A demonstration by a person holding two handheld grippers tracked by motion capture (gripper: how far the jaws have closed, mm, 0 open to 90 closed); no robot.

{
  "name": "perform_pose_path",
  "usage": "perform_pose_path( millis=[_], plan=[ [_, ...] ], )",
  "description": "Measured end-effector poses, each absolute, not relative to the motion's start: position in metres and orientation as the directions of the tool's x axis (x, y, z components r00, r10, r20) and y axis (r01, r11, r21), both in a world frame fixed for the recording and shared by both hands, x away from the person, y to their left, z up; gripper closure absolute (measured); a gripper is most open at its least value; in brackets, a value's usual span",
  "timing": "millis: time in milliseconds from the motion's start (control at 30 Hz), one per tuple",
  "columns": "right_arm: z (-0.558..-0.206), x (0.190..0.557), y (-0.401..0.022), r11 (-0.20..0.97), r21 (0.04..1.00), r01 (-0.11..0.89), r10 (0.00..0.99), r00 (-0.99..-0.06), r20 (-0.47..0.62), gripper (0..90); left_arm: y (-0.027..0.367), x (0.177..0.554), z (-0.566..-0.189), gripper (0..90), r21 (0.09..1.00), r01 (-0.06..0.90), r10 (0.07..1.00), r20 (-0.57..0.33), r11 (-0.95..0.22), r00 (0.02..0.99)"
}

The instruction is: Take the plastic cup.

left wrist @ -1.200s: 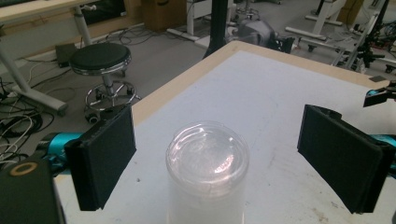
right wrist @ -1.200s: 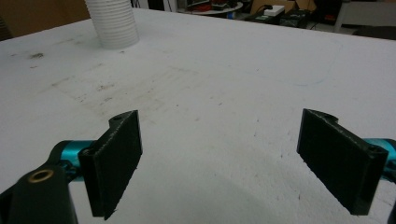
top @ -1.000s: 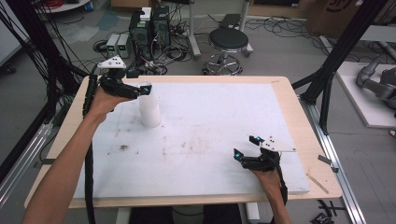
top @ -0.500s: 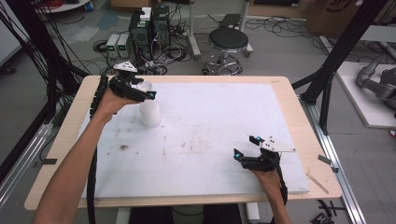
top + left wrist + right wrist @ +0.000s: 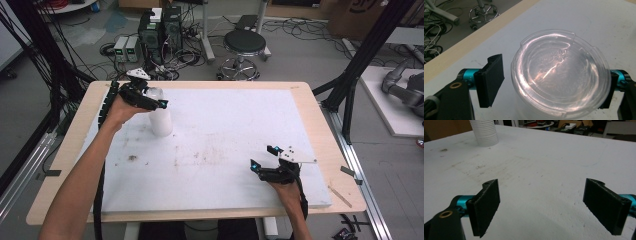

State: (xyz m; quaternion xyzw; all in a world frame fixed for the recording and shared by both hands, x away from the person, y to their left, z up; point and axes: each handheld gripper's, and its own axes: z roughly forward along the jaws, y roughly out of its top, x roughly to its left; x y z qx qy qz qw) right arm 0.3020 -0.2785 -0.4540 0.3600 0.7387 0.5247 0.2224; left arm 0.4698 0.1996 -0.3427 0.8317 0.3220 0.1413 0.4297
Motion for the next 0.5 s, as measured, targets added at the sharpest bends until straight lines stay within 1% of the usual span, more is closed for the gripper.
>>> perform_pose_path(
  millis=[333,433,500],
  plan=[
    [-0.454,0.3021,-0.2783,0.194,0.935,0.297,0.765,-0.642,0.045,14.0,0.2002,0.4685,-0.3414,29.5,0.805,0.409,0.642,-0.047,-0.429,0.765],
    [-0.454,0.302,-0.2783,0.192,0.934,0.3,0.766,-0.641,0.048,14.0,0.2006,0.4676,-0.3408,34.3,0.807,0.407,0.638,-0.05,-0.427,0.768],
    [-0.454,0.302,-0.2783,0.192,0.935,0.298,0.765,-0.642,0.047,14.0,0.2009,0.467,-0.3397,35.7,0.81,0.402,0.637,-0.046,-0.427,0.77]
  ],
)
